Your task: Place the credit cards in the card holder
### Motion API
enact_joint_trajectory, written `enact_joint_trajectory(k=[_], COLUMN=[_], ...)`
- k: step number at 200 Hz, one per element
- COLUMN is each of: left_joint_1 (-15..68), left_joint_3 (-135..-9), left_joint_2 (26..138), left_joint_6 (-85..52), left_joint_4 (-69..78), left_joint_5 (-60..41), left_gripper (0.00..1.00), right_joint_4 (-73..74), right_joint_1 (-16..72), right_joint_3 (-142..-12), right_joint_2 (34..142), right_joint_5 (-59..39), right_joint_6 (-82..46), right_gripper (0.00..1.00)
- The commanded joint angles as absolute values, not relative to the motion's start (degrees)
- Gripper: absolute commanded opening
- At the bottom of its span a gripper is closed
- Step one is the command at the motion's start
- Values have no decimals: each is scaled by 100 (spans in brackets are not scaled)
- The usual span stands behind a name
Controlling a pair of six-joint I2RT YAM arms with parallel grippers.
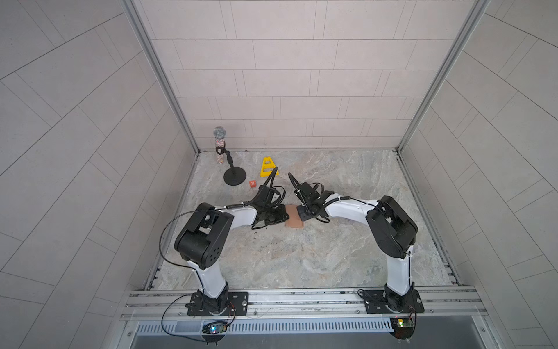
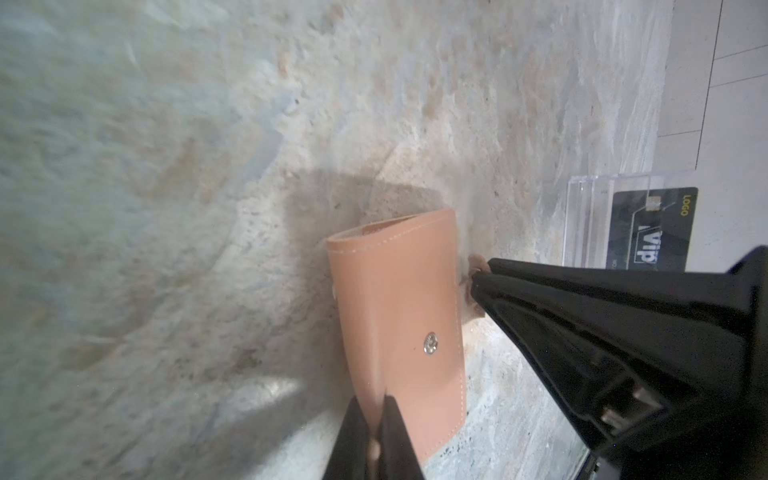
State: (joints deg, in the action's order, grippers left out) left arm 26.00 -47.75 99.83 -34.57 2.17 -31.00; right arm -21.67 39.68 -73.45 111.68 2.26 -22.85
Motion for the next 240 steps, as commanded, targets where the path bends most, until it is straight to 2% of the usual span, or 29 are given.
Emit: enact_joint_trajectory(k=[1, 12, 41, 71, 155, 186, 240], left_joint_1=[2679, 2692, 2698, 2706, 2862, 2971, 3022], left_joint_3=[-4528, -4446, -4375, -4322, -4395, -4403, -4439], left_joint_2=[9699, 9585, 9307, 8945, 9035, 8978, 8930], left_joint_6=[-3454, -3488, -3428, -3286, -3318, -3263, -3149], left_joint_4=[-161, -133, -204, -225, 265, 268, 60], left_joint_5=[-3111, -3097, -3006, -2845, -3259, -3084, -2785], left_gripper=[12, 17, 40, 52, 61, 65, 65], right_joint_4=[-2354, -2284, -2224, -2232, -2007, -1776, -1613], right_joint_1=[3870, 3833, 3797, 3795, 3788, 3788, 3789], right_joint_3=[-7107, -6985, -6819, -6789, -6684, -6626, -6605], right_joint_2=[10795, 10663, 10269, 9966, 9788, 9634, 9387], right_joint_5=[176, 80, -85, -316, -1065, -1327, -1499], right_joint_6=[-2354, -2364, -2336, -2272, -2387, -2495, -2540], right_gripper=[0, 0, 0, 0, 0, 0, 0])
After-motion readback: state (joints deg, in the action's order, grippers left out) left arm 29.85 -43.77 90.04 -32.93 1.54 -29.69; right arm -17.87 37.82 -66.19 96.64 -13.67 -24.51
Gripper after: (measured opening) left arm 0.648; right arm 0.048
